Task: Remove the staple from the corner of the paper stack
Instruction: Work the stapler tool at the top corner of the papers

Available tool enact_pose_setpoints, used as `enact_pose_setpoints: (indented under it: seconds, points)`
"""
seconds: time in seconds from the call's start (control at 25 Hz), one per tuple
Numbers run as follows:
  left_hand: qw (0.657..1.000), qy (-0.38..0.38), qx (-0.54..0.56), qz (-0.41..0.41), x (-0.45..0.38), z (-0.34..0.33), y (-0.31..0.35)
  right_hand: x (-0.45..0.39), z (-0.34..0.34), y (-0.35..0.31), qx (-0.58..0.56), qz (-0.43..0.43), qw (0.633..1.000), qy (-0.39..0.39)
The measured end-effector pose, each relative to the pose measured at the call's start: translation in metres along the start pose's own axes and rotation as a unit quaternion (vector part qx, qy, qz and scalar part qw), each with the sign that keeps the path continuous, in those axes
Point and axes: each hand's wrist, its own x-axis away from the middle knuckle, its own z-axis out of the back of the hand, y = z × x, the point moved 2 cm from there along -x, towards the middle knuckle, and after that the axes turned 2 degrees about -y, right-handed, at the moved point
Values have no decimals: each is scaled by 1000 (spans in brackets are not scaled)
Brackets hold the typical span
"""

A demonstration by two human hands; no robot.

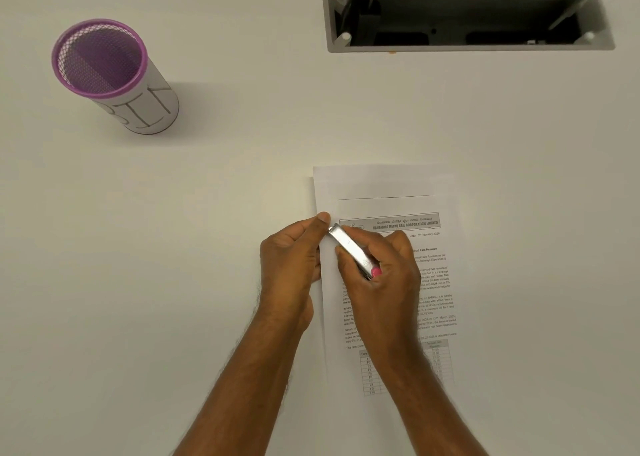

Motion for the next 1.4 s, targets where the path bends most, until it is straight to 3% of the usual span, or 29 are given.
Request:
enact_pose_setpoints:
  seconds: [0.44,1.0,1.4]
  points:
    - [1000,9,9,11,1,-2,1,-1,-6,1,-1,-18,1000,7]
    - [1000,-2,6,0,-2,-1,0,-10,3,-2,-4,-34,998,-55]
    - [1000,25,-9,10,-4,0,-5,-3,-11,-9,26,-57,998,4]
